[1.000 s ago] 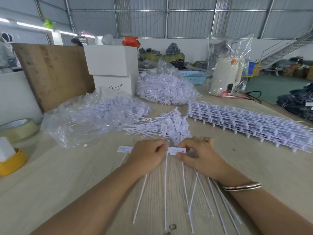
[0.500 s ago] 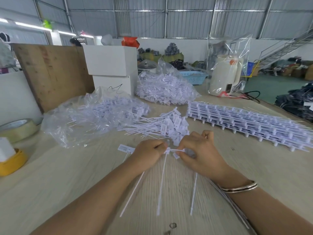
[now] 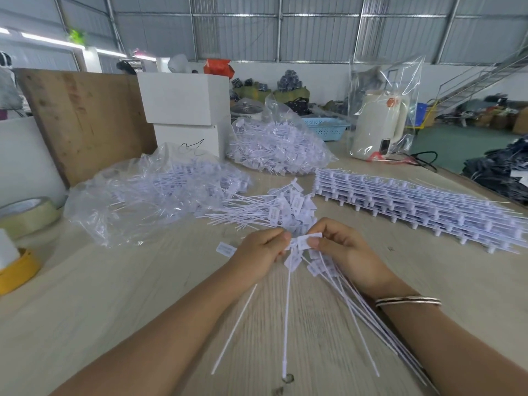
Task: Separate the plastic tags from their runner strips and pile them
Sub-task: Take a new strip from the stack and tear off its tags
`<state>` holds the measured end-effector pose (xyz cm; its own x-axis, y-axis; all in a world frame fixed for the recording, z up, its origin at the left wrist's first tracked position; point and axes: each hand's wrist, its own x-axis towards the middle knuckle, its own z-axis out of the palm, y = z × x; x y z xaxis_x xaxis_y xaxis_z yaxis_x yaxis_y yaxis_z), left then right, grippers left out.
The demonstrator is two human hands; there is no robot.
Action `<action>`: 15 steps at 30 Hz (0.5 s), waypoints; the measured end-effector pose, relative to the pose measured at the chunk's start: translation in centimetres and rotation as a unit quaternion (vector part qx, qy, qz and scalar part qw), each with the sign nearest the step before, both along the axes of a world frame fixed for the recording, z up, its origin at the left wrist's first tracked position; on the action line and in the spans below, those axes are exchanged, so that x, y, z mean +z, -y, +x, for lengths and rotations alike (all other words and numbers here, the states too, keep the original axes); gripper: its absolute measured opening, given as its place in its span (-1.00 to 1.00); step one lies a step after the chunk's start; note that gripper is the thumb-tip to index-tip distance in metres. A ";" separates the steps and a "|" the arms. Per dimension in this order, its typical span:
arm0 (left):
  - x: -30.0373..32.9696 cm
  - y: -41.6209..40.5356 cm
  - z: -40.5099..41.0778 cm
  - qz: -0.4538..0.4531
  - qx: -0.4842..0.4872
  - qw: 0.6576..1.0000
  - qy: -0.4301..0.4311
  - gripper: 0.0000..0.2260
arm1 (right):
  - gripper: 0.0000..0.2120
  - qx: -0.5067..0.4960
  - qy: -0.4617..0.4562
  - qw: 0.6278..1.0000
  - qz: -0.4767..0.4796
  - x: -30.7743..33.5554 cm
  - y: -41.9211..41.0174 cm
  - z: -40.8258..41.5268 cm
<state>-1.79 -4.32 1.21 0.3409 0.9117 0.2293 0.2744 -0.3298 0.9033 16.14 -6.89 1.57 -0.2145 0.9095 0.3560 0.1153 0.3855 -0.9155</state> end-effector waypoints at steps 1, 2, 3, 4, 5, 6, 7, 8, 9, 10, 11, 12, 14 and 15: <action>-0.1 0.0 0.0 -0.009 0.003 1.000 0.013 -0.67 | -0.92 -0.001 0.000 1.000 0.002 -0.1 0.0 0.0; -0.1 0.1 0.1 -0.011 0.011 1.000 0.022 -0.67 | -0.92 -0.002 0.003 1.000 0.005 -0.1 0.0 0.0; -0.2 0.2 0.1 0.000 0.024 1.000 0.017 -0.67 | -0.91 -0.005 0.010 1.000 0.009 -0.2 -0.1 0.1; -0.2 0.2 0.0 0.029 0.036 0.999 -0.010 -0.67 | -0.90 -0.009 0.024 1.000 0.016 -0.3 -0.1 0.1; -0.3 0.2 -0.1 0.069 0.043 0.995 -0.053 -0.68 | -0.90 -0.014 0.045 0.999 0.027 -0.3 -0.2 0.2; -0.4 0.2 -0.2 0.110 0.042 0.988 -0.096 -0.68 | -0.90 -0.020 0.068 0.997 0.039 -0.3 -0.2 0.3; -0.5 0.3 -0.3 0.140 0.039 0.981 -0.128 -0.69 | -0.90 -0.022 0.092 0.994 0.048 -0.4 -0.2 0.3; -0.6 0.3 -0.4 0.156 0.036 0.976 -0.148 -0.69 | -0.91 -0.018 0.115 0.992 0.053 -0.4 -0.2 0.3; -0.6 0.3 -0.6 0.164 0.037 0.973 -0.160 -0.70 | -0.91 -0.009 0.136 0.989 0.056 -0.4 -0.2 0.2; -0.7 0.2 -0.7 0.170 0.039 0.970 -0.170 -0.71 | -0.92 -0.001 0.156 0.986 0.060 -0.5 -0.3 0.1; -0.6 0.2 -0.8 0.171 0.037 0.969 -0.175 -0.73 | -0.91 0.001 0.173 0.983 0.068 -0.6 -0.4 0.0; -0.5 0.2 -1.0 0.167 0.030 0.970 -0.175 -0.77 | -0.91 -0.002 0.188 0.979 0.079 -0.7 -0.5 -0.1; -0.2 0.3 -1.3 0.159 0.000 0.971 -0.177 -0.85 | -0.91 -0.017 0.191 0.977 0.092 -0.9 -0.9 0.0; -0.1 0.4 -1.5 0.169 -0.012 0.967 -0.190 -0.84 | -0.93 -0.022 0.182 0.979 0.092 -0.9 -1.0 0.2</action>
<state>-3.33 -4.69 1.08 0.4790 0.7971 0.3678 0.5535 -0.5994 0.5782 16.32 -5.92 0.66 -0.3194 0.8482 0.4224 0.4403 0.5276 -0.7265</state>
